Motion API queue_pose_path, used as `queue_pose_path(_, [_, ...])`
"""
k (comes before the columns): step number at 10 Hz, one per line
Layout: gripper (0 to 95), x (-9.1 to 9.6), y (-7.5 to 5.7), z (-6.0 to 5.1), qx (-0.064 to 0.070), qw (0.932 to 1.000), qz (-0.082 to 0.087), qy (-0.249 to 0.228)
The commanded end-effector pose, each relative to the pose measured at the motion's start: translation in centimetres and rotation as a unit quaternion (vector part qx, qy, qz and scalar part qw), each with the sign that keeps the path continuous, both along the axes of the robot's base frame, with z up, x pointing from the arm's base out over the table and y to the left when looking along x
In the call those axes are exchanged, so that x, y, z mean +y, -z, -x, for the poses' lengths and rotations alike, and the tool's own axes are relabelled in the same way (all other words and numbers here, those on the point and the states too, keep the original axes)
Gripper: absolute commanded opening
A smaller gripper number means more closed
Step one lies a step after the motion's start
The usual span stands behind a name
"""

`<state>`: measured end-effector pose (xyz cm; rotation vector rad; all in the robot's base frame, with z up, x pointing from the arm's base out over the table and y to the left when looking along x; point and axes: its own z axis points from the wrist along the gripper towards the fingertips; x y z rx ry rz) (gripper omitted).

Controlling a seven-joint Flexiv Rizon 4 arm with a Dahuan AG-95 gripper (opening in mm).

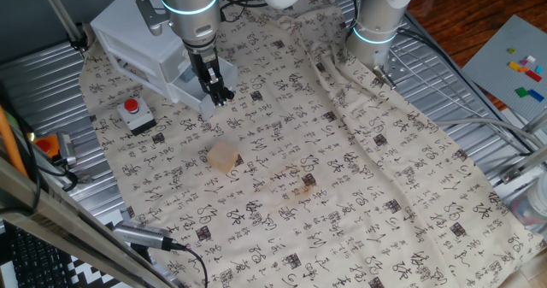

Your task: Put things in the drawer

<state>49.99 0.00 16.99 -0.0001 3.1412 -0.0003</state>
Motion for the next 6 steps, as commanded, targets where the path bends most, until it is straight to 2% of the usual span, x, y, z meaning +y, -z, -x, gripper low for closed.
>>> queue_pose_path(1, [95.0, 0.00, -0.01, -0.01, 0.000, 1.0000, 0.000, 0.000])
queue_pose_path(2, [0.0, 0.00, -0.01, -0.01, -0.018, 0.9945, -0.018, -0.102])
queue_pose_path(6, [0.0, 0.01, -0.03, -0.01, -0.017, 0.9945, -0.017, -0.102])
